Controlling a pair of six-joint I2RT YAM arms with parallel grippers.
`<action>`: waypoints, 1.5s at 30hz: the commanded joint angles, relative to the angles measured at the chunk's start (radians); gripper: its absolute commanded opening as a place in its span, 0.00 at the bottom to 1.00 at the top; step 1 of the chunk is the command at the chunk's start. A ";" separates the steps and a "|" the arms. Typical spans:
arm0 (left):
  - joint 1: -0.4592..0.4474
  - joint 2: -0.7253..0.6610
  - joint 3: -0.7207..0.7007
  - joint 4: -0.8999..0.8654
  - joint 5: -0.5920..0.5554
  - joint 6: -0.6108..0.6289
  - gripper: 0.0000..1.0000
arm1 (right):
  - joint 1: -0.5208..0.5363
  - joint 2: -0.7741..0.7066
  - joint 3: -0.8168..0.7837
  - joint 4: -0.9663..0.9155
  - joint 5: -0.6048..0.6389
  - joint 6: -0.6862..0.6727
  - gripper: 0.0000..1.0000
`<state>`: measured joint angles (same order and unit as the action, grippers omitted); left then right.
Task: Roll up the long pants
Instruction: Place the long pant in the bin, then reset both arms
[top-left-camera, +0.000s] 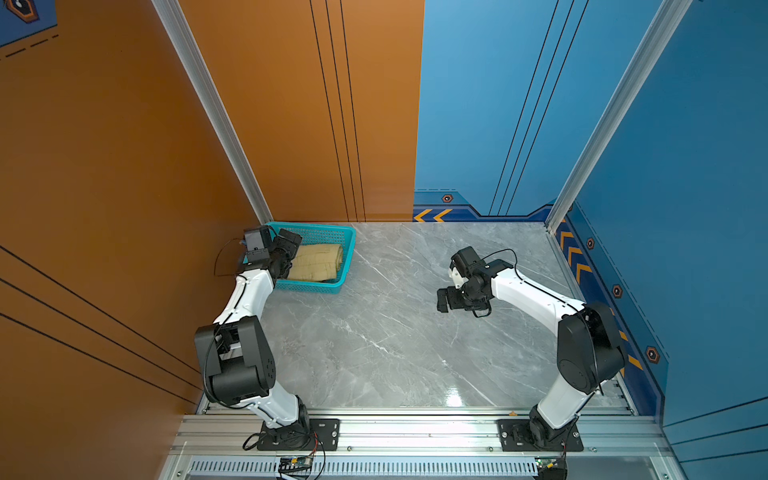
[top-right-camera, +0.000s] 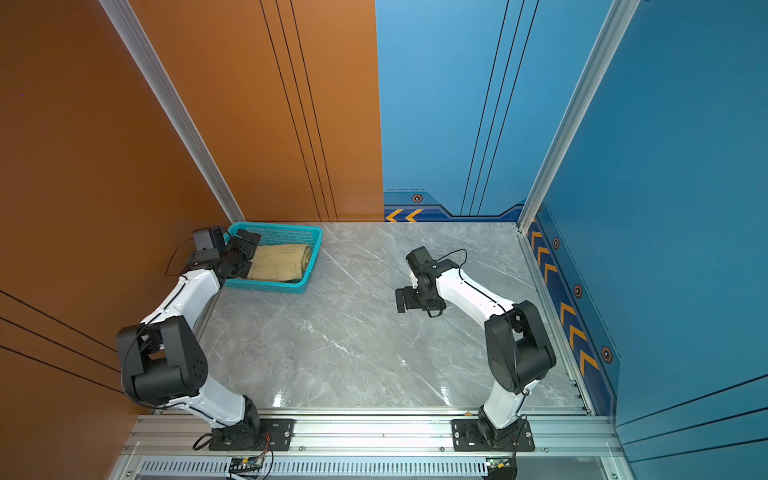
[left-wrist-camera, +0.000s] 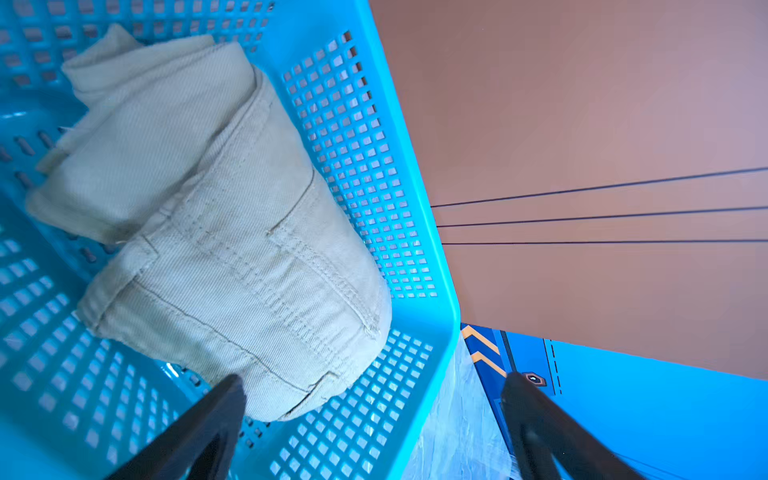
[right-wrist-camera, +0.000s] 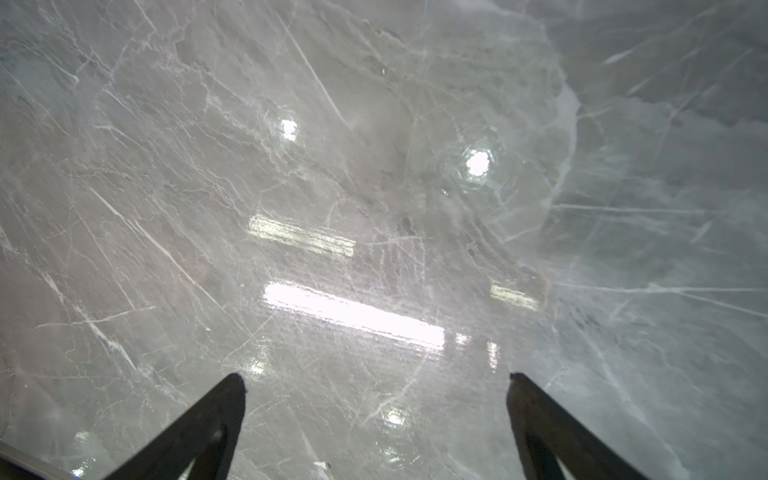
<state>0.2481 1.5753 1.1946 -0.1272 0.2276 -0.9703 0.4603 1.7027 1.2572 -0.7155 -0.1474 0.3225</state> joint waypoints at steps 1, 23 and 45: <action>-0.021 -0.036 -0.003 -0.023 -0.048 0.224 0.99 | -0.056 -0.142 -0.071 0.114 0.027 -0.048 1.00; -0.248 -0.276 -0.692 0.599 -0.335 0.977 0.99 | -0.373 -0.588 -0.836 1.091 0.358 -0.174 1.00; -0.375 -0.026 -0.857 1.111 -0.608 1.006 0.99 | -0.455 -0.193 -0.861 1.519 0.132 -0.297 1.00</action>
<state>-0.1379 1.5295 0.3363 1.1271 -0.3065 0.0265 -0.0032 1.5261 0.3538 0.8539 0.0158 0.0551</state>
